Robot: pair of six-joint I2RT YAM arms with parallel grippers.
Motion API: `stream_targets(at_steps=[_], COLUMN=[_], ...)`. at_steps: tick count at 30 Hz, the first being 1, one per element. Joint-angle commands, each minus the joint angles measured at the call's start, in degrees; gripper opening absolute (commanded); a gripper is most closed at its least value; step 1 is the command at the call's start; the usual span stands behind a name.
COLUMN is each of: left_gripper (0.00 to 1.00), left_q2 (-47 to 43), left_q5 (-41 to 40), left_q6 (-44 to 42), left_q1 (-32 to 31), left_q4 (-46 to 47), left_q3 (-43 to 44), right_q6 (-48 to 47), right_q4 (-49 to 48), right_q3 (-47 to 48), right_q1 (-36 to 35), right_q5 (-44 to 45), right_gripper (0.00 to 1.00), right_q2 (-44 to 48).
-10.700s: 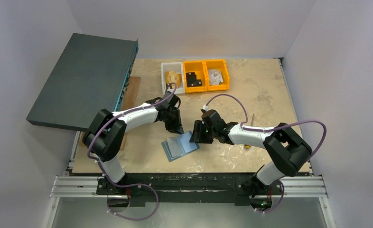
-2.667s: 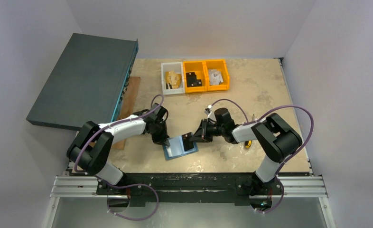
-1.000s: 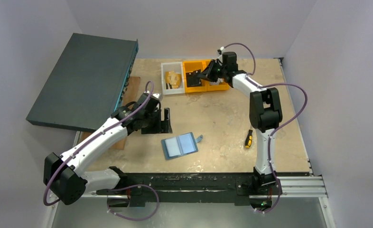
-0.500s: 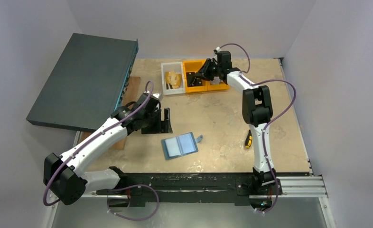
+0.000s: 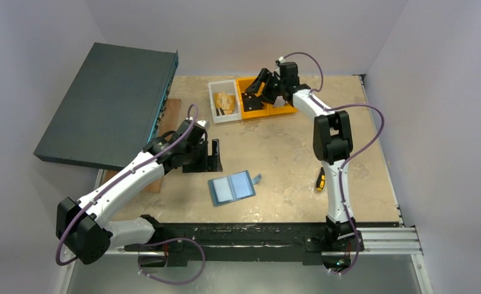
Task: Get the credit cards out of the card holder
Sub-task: Place the credit card in the storage box.
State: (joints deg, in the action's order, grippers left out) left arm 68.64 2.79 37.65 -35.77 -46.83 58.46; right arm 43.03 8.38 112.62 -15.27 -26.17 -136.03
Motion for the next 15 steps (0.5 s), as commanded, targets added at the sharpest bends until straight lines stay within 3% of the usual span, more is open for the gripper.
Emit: stream_targets(at_steps=[1, 10, 15], left_gripper=[0.79, 0.79, 0.79], left_q2=[-0.5, -0.8, -1.0], left_q5=[0.5, -0.3, -1.6], left_q6=[-0.5, 0.3, 2.4], left_q1=[-0.2, -0.1, -0.1], left_q4=[1.2, 1.7, 2.1], left_q3=[1.2, 0.0, -1.6], right_q6=[0.0, -1.6, -2.3], right_q4=[1.2, 4.2, 3.9], right_q3=[1.3, -2.3, -11.9], right_q1=[0.2, -0.3, -0.9], right_q5=[1.6, 4.8, 6.5], right_gripper=[0.75, 0.85, 0.87], right_q2=[6.3, 13.6, 21.8])
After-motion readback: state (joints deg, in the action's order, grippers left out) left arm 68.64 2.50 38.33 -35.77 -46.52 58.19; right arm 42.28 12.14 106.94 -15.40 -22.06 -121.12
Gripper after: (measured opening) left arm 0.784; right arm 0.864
